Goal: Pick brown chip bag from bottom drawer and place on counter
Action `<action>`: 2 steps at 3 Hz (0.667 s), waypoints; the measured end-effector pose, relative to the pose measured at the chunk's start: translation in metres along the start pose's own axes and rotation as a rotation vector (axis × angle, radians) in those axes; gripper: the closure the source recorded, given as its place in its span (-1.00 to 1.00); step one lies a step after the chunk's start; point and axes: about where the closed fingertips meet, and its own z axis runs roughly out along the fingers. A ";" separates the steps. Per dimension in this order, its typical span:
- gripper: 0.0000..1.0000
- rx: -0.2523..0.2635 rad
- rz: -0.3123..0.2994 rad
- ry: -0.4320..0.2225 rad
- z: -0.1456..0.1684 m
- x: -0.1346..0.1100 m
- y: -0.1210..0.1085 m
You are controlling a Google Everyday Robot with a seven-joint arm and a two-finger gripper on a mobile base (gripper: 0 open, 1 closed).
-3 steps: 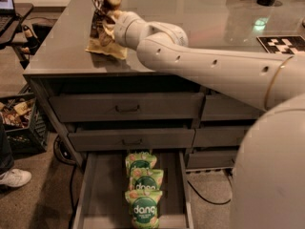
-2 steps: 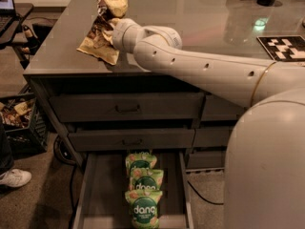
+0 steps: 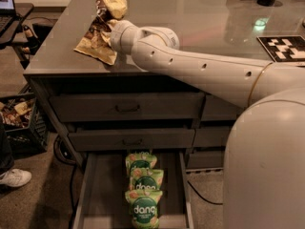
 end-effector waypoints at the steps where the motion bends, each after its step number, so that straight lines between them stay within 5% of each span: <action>1: -0.28 0.000 0.000 0.000 0.000 0.000 0.000; 2: -0.75 0.000 0.000 0.000 0.000 0.000 0.000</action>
Offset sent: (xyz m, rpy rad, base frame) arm 0.0000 0.0000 0.0000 0.0000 0.0000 0.0000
